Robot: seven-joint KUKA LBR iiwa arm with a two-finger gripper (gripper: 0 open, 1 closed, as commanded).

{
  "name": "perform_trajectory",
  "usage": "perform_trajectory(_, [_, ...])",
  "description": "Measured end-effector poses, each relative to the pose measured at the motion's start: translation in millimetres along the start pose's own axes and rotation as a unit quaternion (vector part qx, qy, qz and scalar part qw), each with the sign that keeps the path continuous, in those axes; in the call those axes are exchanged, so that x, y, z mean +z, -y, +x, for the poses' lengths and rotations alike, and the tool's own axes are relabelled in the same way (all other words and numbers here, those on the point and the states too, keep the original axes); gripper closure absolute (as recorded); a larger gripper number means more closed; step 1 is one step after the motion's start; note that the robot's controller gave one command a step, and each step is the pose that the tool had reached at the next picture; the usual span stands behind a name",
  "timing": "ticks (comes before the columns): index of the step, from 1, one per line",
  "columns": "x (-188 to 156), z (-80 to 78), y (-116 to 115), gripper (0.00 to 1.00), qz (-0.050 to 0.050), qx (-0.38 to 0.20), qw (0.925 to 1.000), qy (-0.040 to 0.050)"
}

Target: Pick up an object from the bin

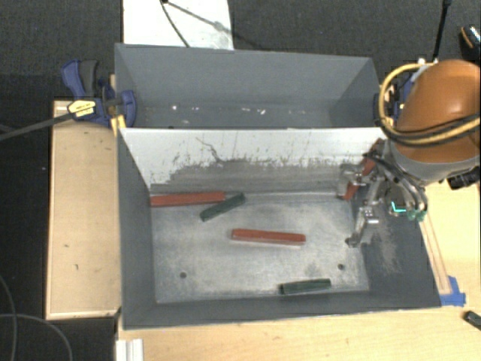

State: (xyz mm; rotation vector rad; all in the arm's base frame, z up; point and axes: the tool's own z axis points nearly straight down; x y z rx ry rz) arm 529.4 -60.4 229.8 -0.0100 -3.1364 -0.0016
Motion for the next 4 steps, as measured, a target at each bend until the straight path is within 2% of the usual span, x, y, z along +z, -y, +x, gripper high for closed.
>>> perform_trajectory(1, [140, -37.4, -32, 0.0, 0.0, -0.039, 0.9993, 0.0007])
perform_trajectory(2, [160, -41.0, -69, 0.0, 0.0, -0.132, 0.9912, 0.0014])
perform_trajectory(3, [159, -41.3, -67, 1.0, 0.001, -0.132, 0.9912, 0.0019])
perform_trajectory(4, [-40, -55.7, -58, 1.0, 0.001, -0.102, 0.9947, 0.0088])
